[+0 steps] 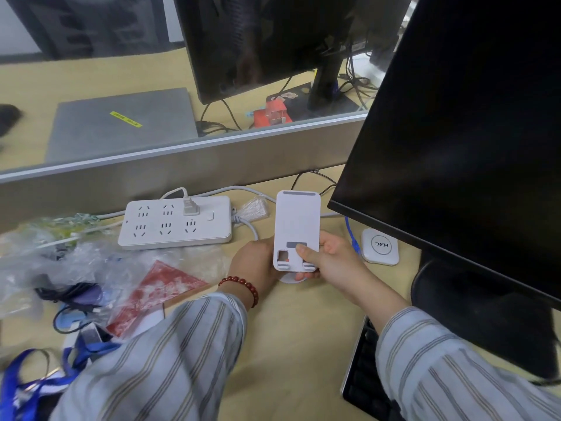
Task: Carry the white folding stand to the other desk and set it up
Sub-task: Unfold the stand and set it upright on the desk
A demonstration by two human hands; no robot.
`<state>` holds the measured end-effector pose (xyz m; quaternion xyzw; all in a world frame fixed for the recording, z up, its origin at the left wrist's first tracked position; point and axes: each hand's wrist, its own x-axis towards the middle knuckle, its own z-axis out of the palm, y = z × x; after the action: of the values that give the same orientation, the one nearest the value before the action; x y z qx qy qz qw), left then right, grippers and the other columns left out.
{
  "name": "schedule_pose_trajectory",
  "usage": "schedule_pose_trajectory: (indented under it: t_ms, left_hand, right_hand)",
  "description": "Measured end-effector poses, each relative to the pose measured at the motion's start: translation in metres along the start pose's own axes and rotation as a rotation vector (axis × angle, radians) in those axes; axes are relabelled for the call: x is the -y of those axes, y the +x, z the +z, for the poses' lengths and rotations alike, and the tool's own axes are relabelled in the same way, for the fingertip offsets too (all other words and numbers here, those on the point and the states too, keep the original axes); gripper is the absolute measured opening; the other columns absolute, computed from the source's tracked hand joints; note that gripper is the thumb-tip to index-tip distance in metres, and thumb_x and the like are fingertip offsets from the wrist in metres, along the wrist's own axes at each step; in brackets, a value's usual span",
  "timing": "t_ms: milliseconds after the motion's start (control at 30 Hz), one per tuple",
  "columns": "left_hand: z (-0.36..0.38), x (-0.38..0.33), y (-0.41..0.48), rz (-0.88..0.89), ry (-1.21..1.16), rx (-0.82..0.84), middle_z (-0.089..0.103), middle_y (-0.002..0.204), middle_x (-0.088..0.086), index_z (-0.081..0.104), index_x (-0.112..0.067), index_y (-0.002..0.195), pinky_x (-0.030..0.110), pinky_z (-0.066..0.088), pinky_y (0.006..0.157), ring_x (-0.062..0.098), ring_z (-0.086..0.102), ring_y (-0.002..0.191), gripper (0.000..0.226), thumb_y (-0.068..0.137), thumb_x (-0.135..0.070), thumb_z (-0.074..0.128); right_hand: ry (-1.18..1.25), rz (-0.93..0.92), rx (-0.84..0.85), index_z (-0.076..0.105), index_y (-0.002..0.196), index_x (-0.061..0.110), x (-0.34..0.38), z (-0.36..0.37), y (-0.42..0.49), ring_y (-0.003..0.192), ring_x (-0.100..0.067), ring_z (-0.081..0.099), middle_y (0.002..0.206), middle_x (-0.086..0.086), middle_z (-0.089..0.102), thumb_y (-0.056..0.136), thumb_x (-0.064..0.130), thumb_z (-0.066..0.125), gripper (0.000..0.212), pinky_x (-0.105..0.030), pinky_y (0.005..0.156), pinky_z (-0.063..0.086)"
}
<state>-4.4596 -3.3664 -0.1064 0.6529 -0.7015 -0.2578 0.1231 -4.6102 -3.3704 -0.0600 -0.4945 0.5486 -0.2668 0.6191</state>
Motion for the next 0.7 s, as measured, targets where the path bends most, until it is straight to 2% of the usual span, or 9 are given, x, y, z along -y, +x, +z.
schedule_pose_trajectory:
  t_ms: [100, 233, 367, 533, 600, 700]
  left_hand:
    - [0.0, 0.002, 0.001, 0.011, 0.067, 0.015, 0.07, 0.089, 0.011, 0.06, -0.011, 0.087, 0.031, 0.048, 0.067, 0.031, 0.062, 0.082, 0.016, 0.081, -0.02, 0.049]
    - [-0.003, -0.001, 0.001, 0.023, 0.119, 0.051, 0.068, 0.087, 0.013, 0.055, -0.011, 0.08, 0.028, 0.041, 0.063, 0.032, 0.061, 0.08, 0.008, 0.081, -0.015, 0.048]
    - [-0.004, 0.0, 0.001, 0.042, 0.15, 0.069, 0.068, 0.087, 0.013, 0.048, -0.016, 0.076, 0.027, 0.038, 0.063, 0.03, 0.06, 0.08, 0.006, 0.082, -0.014, 0.047]
    - [-0.004, 0.0, 0.001, 0.027, 0.155, 0.06, 0.068, 0.088, 0.013, 0.058, -0.009, 0.084, 0.027, 0.039, 0.063, 0.029, 0.061, 0.08, 0.012, 0.082, -0.014, 0.048]
    - [-0.005, -0.002, 0.0, 0.038, 0.153, 0.06, 0.068, 0.087, 0.014, 0.054, -0.011, 0.079, 0.027, 0.039, 0.063, 0.03, 0.061, 0.08, 0.007, 0.082, -0.013, 0.048]
    - [-0.008, -0.004, 0.001, 0.044, 0.165, 0.07, 0.068, 0.088, 0.015, 0.048, -0.015, 0.074, 0.027, 0.038, 0.063, 0.03, 0.061, 0.081, 0.009, 0.082, -0.011, 0.046]
  right_hand:
    - [0.04, -0.001, 0.005, 0.063, 0.092, 0.018, -0.001, 0.002, -0.004, 0.046, -0.015, 0.064, 0.076, -0.003, 0.07, 0.09, 0.004, 0.056, 0.016, -0.022, 0.049, 0.054]
    - [0.055, -0.007, -0.007, 0.061, 0.107, 0.007, -0.006, 0.005, -0.008, 0.05, -0.009, 0.066, 0.085, -0.005, 0.069, 0.089, 0.0, 0.055, 0.02, -0.019, 0.048, 0.053]
    - [-0.009, -0.014, -0.02, 0.061, 0.11, 0.005, -0.016, 0.007, -0.01, 0.059, -0.015, 0.069, 0.093, -0.011, 0.071, 0.089, 0.001, 0.057, 0.022, -0.023, 0.053, 0.056]
    - [0.02, -0.029, -0.003, 0.061, 0.103, 0.012, -0.017, 0.007, -0.007, 0.063, -0.013, 0.07, 0.091, -0.007, 0.071, 0.089, 0.001, 0.057, 0.018, -0.024, 0.056, 0.057]
    - [0.041, -0.022, 0.006, 0.061, 0.103, 0.015, -0.019, 0.007, -0.007, 0.068, -0.016, 0.072, 0.091, -0.004, 0.072, 0.089, 0.004, 0.058, 0.018, -0.027, 0.06, 0.058]
    - [-0.004, 0.014, 0.023, 0.058, 0.114, 0.019, -0.017, -0.002, -0.009, 0.076, -0.018, 0.072, 0.093, -0.001, 0.074, 0.087, 0.014, 0.062, 0.028, -0.029, 0.066, 0.059]
